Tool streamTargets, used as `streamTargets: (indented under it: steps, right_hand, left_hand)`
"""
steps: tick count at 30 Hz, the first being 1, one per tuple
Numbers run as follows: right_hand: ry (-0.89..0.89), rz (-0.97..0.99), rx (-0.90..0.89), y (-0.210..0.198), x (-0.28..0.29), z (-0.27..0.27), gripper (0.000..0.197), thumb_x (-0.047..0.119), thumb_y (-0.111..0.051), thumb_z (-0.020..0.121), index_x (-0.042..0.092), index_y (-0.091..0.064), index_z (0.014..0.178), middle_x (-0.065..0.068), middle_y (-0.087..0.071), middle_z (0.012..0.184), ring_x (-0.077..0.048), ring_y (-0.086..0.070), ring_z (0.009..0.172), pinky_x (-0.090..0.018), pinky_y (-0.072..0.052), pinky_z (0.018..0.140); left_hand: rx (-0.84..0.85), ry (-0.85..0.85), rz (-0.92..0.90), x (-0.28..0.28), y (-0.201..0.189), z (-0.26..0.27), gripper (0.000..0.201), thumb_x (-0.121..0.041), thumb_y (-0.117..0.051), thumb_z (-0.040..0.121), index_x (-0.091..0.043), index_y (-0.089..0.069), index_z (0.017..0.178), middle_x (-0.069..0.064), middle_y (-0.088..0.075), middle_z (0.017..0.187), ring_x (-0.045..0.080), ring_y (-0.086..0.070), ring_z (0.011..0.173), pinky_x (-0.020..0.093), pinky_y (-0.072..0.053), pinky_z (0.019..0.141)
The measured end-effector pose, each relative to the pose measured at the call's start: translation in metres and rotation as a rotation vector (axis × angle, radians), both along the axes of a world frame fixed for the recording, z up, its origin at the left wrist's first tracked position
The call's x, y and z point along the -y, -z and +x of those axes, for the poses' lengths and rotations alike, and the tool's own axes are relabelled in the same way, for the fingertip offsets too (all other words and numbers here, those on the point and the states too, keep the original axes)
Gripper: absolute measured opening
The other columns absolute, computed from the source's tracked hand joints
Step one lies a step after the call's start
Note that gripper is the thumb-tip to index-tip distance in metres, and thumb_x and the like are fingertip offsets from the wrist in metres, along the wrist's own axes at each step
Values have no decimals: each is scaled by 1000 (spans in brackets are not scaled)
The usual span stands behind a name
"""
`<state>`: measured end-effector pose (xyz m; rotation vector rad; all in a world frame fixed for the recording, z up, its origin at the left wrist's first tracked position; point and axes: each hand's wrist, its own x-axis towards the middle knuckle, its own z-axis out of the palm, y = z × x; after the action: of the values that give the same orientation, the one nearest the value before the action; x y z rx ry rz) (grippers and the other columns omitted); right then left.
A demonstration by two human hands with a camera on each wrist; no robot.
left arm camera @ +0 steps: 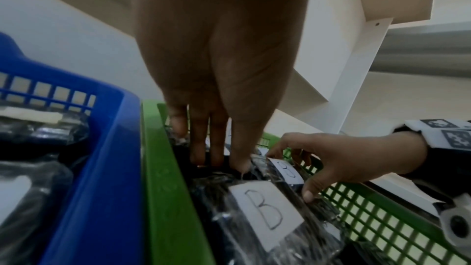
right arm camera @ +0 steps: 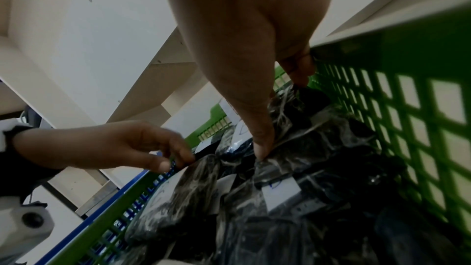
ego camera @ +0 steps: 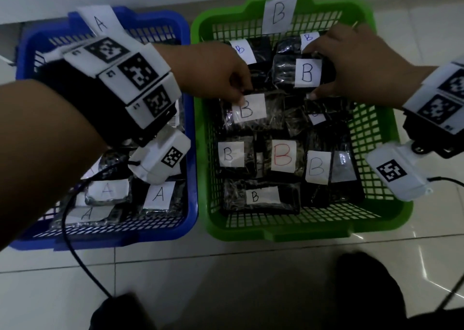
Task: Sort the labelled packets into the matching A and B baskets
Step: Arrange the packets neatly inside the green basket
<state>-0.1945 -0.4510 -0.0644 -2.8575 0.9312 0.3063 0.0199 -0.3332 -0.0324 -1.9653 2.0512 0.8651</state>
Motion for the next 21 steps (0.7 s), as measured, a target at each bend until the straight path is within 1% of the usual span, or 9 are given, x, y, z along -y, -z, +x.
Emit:
streamTargets:
  steps: [3, 6, 8, 10, 13, 15, 17, 19, 21]
  right_hand:
    - [3, 11, 10, 0, 0, 0, 81, 42, -81, 63, 14, -46, 132, -20, -50, 121, -39, -48, 106, -44, -34, 96]
    - [-9, 52, 19, -3, 2, -1, 81, 37, -82, 62, 16, -48, 132, -18, -49, 124, -39, -45, 111, -42, -31, 97]
    - [-49, 82, 8, -5, 4, -1, 78, 28, -83, 62, 19, -49, 132, -16, -48, 127, -38, -44, 113, -42, -29, 97]
    - [-79, 90, -18, -6, 7, 1, 77, 26, -83, 62, 22, -49, 132, -15, -48, 129, -38, -43, 115, -42, -29, 96]
    - [-40, 91, -18, -2, 10, 4, 79, 42, -77, 66, 25, -45, 136, -14, -48, 128, -39, -43, 115, -45, -32, 97]
    - [-3, 95, -16, 0, 8, 8, 81, 47, -75, 67, 26, -43, 138, -15, -46, 129, -40, -41, 116, -46, -33, 98]
    - [-3, 88, -10, -1, 3, 10, 80, 48, -74, 68, 25, -43, 138, -16, -47, 128, -40, -41, 115, -44, -33, 97]
    - [-20, 98, 20, -2, -3, 13, 78, 48, -73, 68, 22, -46, 137, -17, -49, 126, -38, -42, 114, -42, -34, 97]
    - [-34, 108, 56, 0, -8, 16, 76, 48, -73, 69, 19, -47, 135, -17, -50, 124, -36, -44, 114, -41, -34, 96]
  left_hand:
    - [107, -57, -270, 5, 3, 9, 40, -22, -63, 87, -12, -54, 125, 14, -55, 122, 30, -52, 111, 38, -41, 91]
    - [253, -63, -299, 7, 8, 16, 51, -23, -68, 83, -11, -48, 130, 21, -47, 126, 39, -47, 115, 46, -41, 92]
    - [270, -67, -309, 9, 10, 17, 48, -24, -65, 85, -8, -49, 127, 23, -50, 123, 40, -50, 111, 48, -43, 90]
    - [289, -85, -329, 10, 11, 16, 43, -25, -62, 87, -5, -51, 123, 25, -52, 118, 40, -52, 107, 50, -45, 87]
    - [300, -63, -367, 7, 12, 14, 41, -24, -61, 87, -7, -51, 122, 23, -50, 120, 39, -50, 109, 48, -42, 88]
    - [227, 7, -430, 5, 7, 8, 40, -26, -58, 88, -11, -52, 124, 19, -50, 121, 35, -48, 112, 43, -39, 89]
    - [111, 88, -320, 2, 2, -2, 45, -35, -60, 87, -19, -50, 128, 11, -51, 122, 29, -48, 114, 39, -38, 93]
    - [169, 190, -89, -3, 4, -12, 64, -52, -64, 79, -25, -44, 133, 5, -47, 130, 25, -44, 121, 41, -33, 100]
    - [248, 228, 8, -8, 8, -15, 81, -61, -67, 69, -23, -37, 134, 4, -41, 135, 26, -39, 125, 43, -28, 103]
